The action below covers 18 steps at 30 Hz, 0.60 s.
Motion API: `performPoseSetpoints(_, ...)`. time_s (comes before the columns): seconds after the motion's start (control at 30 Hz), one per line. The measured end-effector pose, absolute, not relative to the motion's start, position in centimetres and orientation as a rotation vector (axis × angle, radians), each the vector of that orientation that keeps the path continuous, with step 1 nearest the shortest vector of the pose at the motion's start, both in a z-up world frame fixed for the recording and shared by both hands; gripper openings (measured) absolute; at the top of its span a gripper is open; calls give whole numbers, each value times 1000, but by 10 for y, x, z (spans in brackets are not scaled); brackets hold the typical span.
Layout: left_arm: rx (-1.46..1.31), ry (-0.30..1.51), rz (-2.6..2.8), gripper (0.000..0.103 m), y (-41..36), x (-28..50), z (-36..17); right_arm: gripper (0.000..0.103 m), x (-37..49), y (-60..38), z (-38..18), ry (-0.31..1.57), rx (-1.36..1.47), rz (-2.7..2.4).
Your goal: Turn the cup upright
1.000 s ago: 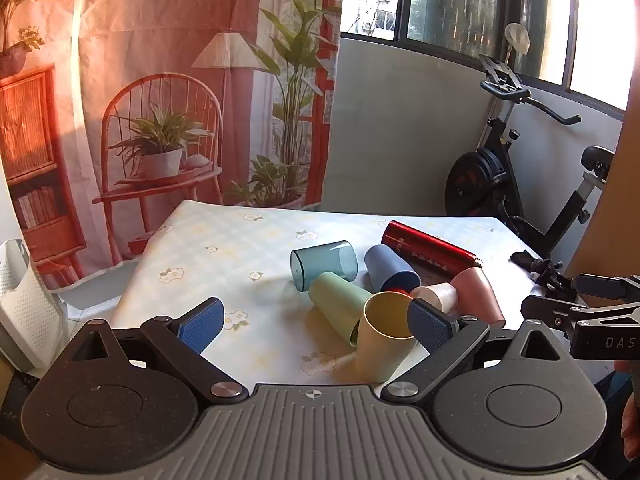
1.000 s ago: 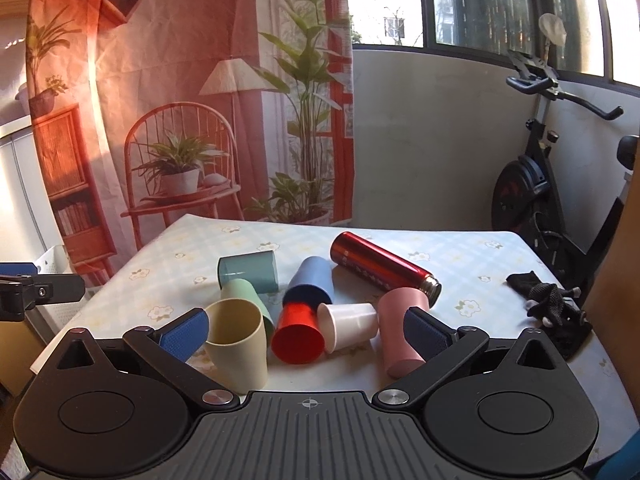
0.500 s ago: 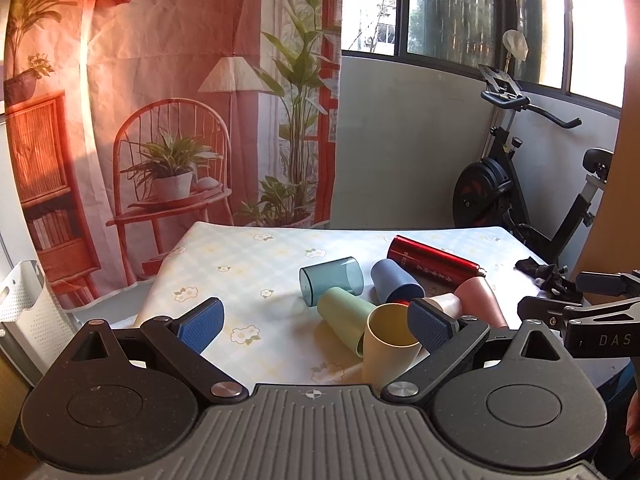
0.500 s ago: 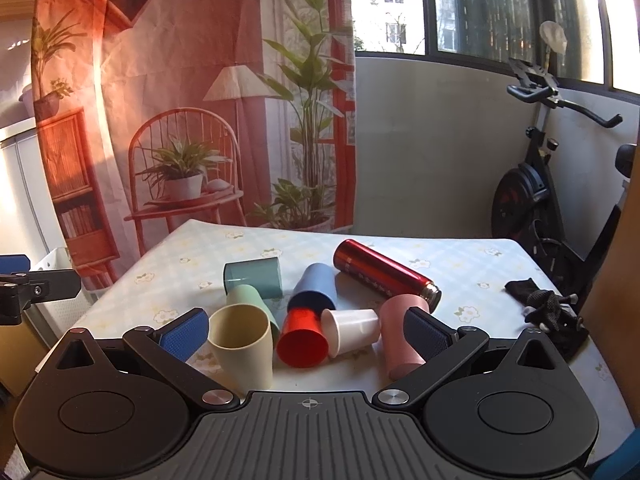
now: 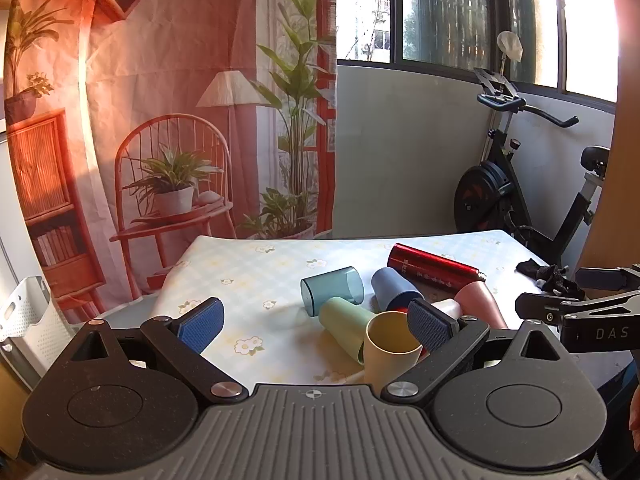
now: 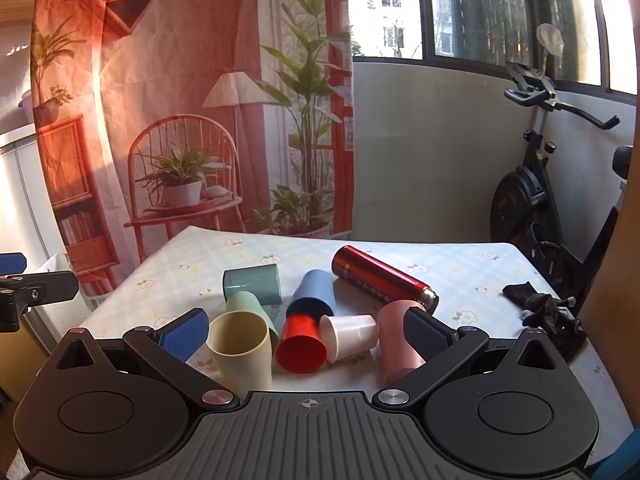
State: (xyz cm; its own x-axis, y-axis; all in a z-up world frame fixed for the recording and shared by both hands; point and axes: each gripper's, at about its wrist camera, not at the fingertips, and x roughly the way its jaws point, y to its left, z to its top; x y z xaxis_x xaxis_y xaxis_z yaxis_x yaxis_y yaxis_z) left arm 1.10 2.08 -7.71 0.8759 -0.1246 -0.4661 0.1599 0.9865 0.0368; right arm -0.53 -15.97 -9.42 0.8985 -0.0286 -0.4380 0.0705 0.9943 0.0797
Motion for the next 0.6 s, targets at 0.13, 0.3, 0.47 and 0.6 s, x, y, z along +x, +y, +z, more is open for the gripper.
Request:
performPoseSetpoints(0.13,74,478,-150,99,21,12,-77,103,-6,-160,-94,448,94,-54)
performPoseSetpoints(0.3,65,469,-142,99,23,10,-74,103,-8,-160,-92,436,99,-59)
performPoseSetpoints(0.47,63,460,-138,99,23,7,-73,103,-9,-161,-91,427,98,-64)
performPoseSetpoints(0.6,63,456,-139,99,22,7,-71,103,-9,-161,-90,423,98,-65)
